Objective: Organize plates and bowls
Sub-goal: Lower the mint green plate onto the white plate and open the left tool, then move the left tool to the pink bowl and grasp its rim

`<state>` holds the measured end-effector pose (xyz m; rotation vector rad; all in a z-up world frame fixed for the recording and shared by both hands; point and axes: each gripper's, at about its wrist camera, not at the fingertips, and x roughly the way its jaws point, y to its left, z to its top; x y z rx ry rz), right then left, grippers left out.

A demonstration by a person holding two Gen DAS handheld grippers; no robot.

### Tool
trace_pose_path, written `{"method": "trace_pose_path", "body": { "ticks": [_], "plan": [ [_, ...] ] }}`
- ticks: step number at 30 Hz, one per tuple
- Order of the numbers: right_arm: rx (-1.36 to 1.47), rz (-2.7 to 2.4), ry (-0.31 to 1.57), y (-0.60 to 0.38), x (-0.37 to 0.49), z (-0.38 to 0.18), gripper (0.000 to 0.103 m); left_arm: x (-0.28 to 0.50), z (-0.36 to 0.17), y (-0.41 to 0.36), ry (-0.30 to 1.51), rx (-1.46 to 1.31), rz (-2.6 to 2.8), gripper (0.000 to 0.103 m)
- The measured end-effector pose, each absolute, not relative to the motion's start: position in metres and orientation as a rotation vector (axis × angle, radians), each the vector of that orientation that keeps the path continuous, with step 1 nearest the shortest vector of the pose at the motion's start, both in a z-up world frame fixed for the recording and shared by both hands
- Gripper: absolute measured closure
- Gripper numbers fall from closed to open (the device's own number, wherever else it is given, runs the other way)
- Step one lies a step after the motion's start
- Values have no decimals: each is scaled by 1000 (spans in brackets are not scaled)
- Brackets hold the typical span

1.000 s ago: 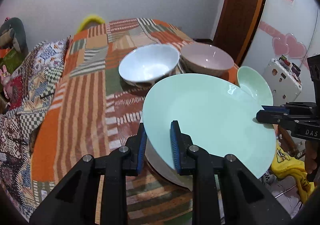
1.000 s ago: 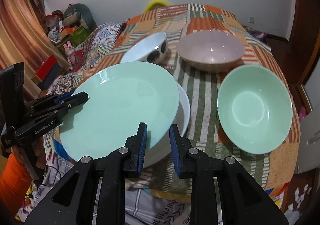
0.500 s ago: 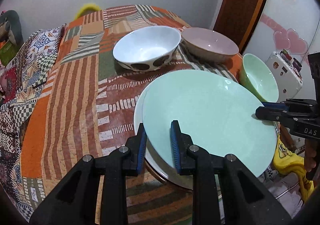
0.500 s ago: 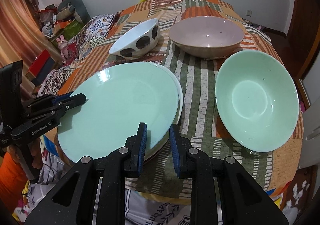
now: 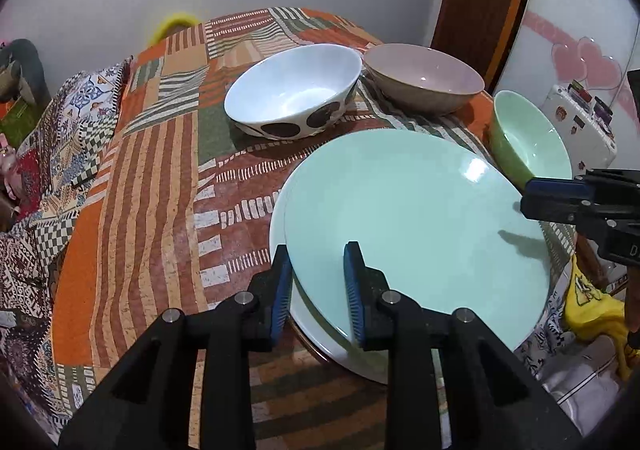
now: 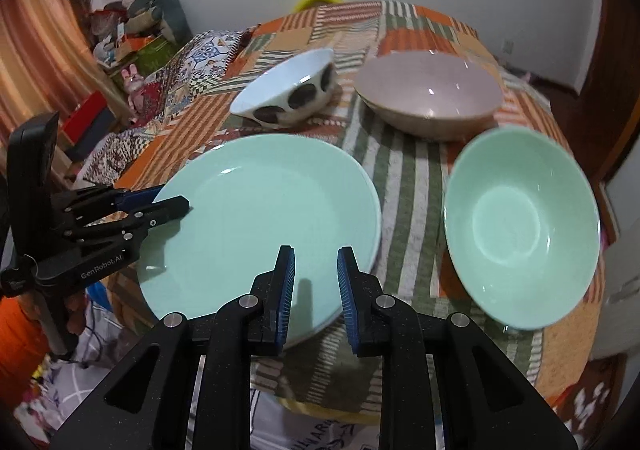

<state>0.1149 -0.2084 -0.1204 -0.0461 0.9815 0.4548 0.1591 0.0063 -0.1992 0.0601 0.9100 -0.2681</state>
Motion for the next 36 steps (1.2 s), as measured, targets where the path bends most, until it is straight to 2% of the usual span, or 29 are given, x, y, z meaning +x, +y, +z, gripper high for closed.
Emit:
{"method": "trace_pose_path", "body": {
  "ticks": [13,21,23,24,25,36],
  "plan": [
    [8,468,975,-212,118,-112,82,152,-179,17,853,79,-223,77],
    [57,445,891,-236,115,-85,67,151,-142,2,801,76,-258,73],
    [75,431,865,-246,115,-77,63,152,-132,-3,786,72,-267,65],
    [81,424,850,-252,115,-72,62,152,-126,-5,773,66,-269,56],
    [89,415,836,-258,116,-68,61,152,-122,-8,759,60,-269,51],
    [164,341,782,-313,163,-38,60,201,-93,-48,760,-4,-343,47]
  ]
}}
